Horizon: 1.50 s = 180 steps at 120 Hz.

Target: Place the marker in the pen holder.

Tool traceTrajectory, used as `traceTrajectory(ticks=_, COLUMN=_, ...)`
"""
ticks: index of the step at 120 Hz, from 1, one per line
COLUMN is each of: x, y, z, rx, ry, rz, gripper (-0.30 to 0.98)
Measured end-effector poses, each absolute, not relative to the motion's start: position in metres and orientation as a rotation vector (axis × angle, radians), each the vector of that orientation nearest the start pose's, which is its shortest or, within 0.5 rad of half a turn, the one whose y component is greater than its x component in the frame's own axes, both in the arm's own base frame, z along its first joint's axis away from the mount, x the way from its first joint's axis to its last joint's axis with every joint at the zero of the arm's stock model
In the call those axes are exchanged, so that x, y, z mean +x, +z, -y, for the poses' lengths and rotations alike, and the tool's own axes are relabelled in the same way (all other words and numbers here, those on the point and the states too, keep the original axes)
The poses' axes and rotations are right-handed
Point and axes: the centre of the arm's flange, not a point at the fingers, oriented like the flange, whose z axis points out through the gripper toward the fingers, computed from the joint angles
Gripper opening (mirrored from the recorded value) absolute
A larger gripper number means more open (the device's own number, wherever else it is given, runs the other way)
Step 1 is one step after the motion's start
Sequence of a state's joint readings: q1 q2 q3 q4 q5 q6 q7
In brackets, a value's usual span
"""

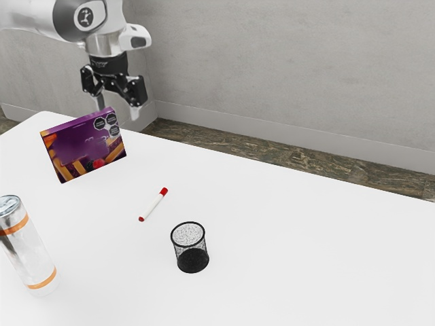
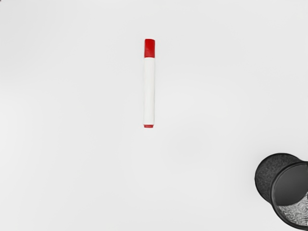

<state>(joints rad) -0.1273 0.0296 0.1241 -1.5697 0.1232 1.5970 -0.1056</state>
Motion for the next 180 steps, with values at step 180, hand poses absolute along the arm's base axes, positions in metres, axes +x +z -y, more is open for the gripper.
traceTrajectory(ticks=180, x=0.711, y=0.237, z=-0.098, rx=-3.091, ry=0.265, rz=0.226, gripper=0.43)
